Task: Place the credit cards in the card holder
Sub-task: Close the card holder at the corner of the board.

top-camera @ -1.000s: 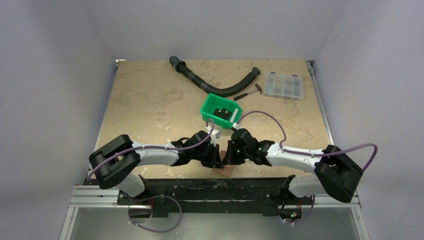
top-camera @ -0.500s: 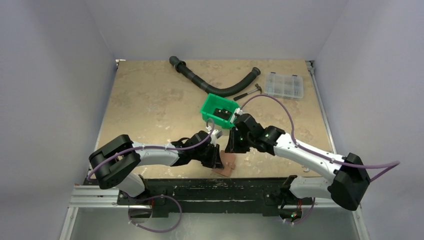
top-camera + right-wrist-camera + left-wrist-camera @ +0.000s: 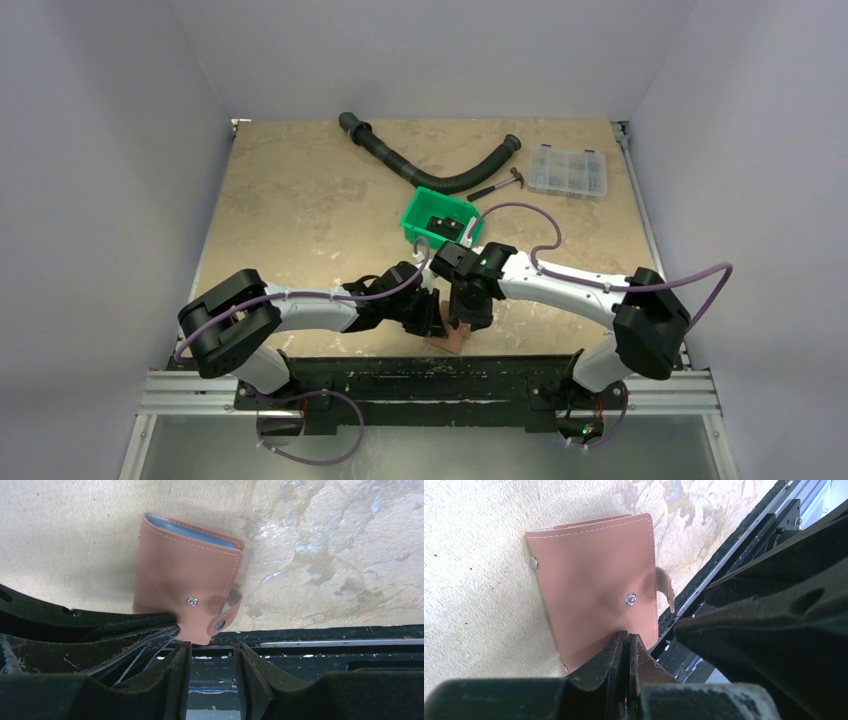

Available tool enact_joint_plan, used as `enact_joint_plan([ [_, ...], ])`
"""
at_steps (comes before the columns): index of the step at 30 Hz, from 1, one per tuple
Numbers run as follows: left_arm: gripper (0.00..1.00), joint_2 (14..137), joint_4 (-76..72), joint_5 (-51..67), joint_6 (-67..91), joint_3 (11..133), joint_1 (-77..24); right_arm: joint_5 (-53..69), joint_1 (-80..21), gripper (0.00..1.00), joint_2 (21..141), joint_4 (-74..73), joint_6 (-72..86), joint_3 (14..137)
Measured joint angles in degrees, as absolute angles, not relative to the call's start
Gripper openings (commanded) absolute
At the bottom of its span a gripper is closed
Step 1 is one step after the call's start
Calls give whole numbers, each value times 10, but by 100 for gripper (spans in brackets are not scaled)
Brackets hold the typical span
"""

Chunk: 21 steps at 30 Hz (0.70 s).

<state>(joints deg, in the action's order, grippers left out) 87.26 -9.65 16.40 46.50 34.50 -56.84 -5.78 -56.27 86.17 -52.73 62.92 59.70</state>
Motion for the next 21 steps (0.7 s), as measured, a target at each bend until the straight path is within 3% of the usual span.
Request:
enact_joint_plan([
  [13, 0, 871, -96, 163, 455, 345, -571, -67, -562, 40, 903, -544, 650, 609],
  [21, 0, 870, -96, 163, 454, 345, -571, -65, -562, 32, 906, -544, 656, 611],
])
